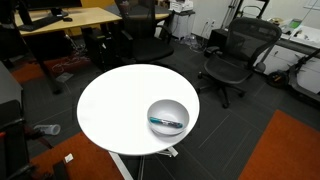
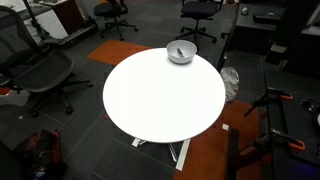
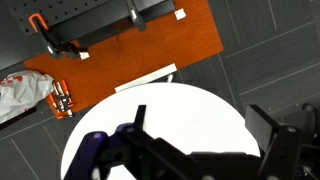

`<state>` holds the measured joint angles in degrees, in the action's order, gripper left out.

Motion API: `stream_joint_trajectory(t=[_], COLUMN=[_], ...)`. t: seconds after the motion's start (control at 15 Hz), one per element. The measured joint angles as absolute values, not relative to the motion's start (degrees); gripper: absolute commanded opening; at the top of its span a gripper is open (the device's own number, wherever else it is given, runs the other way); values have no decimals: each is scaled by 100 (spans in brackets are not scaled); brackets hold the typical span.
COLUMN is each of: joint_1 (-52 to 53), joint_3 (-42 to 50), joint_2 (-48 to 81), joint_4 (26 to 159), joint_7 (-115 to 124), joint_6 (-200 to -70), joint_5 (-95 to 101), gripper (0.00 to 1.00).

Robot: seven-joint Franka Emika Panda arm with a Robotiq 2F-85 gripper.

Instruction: Place the marker on the table

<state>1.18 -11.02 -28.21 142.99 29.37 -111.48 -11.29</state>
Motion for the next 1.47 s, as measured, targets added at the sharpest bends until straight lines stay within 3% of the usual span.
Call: stream_joint_trajectory(t=[0.73, 1.47], joint_1=[-977, -1353], joint_3=[-615, -345], joint_2=[-2686, -1341], joint_4=[13907, 13439], joint_7=[3657, 4583], joint_6=[-11999, -13565], joint_5=[-14, 1083], gripper=[100, 100])
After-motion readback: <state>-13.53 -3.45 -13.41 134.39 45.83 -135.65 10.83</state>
